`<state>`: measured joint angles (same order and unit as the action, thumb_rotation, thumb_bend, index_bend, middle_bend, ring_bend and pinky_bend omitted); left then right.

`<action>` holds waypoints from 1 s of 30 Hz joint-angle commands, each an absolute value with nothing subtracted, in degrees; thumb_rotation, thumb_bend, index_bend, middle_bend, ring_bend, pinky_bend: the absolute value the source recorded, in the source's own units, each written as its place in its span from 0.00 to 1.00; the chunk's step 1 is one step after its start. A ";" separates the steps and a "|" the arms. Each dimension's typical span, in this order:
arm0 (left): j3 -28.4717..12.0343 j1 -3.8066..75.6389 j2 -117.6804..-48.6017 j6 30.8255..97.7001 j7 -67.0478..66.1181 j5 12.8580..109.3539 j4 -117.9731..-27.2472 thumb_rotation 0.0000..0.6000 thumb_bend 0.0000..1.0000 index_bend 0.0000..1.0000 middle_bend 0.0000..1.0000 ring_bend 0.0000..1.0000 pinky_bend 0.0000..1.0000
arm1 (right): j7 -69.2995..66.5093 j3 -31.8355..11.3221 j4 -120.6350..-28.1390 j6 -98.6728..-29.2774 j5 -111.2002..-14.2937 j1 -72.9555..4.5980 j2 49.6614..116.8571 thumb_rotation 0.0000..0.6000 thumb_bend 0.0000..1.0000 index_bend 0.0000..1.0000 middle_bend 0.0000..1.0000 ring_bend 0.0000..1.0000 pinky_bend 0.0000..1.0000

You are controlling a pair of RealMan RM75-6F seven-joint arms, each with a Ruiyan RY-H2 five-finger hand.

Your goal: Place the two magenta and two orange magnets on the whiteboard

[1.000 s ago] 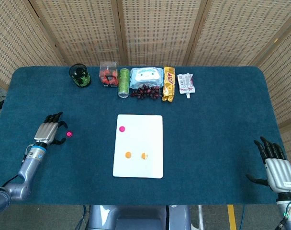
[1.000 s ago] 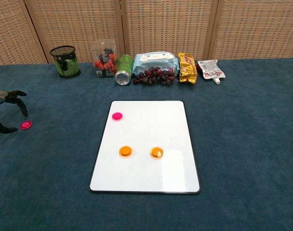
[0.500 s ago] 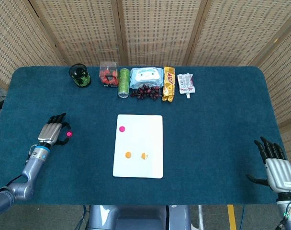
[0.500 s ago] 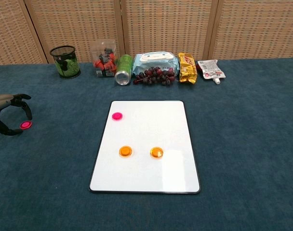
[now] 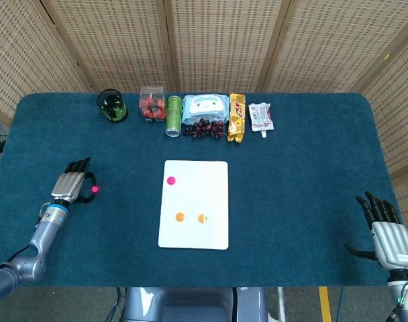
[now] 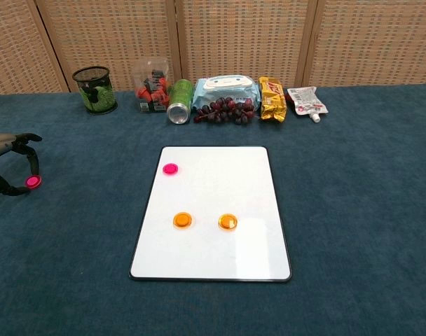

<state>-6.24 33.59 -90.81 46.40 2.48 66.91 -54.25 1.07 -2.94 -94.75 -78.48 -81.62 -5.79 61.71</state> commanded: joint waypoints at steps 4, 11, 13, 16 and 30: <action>-7.79 34.94 -89.37 46.60 0.99 66.97 -57.46 1.00 0.34 0.62 0.00 0.00 0.00 | 1.06 -2.93 -94.82 -78.38 -81.57 -5.82 61.67 1.00 0.00 0.00 0.00 0.00 0.00; -12.27 39.77 -86.49 45.93 -5.46 64.46 -68.19 1.00 0.34 0.62 0.00 0.00 0.00 | 1.01 -2.92 -94.83 -78.39 -81.60 -5.81 61.63 1.00 0.00 0.00 0.00 0.00 0.00; -13.44 41.26 -86.28 45.45 -7.77 62.89 -70.92 1.00 0.34 0.62 0.00 0.00 0.00 | 1.01 -2.92 -94.79 -78.37 -81.62 -5.83 61.63 1.00 0.00 0.00 0.00 0.00 0.00; -15.18 43.95 -86.84 44.86 -11.30 60.69 -74.21 1.00 0.34 0.62 0.00 0.00 0.00 | 0.91 -2.92 -94.74 -78.31 -81.59 -5.85 61.63 1.00 0.00 0.00 0.00 0.00 0.00; -17.94 58.59 -101.53 44.09 -29.52 39.22 -70.10 1.00 0.33 0.62 0.00 0.00 0.00 | 0.35 -2.83 -94.42 -77.78 -81.57 -6.03 61.47 1.00 0.00 0.00 0.00 0.00 0.00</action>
<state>-17.79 56.38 -99.21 43.91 -27.28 41.63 -71.59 0.38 -2.83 -94.43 -77.81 -81.59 -6.02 61.49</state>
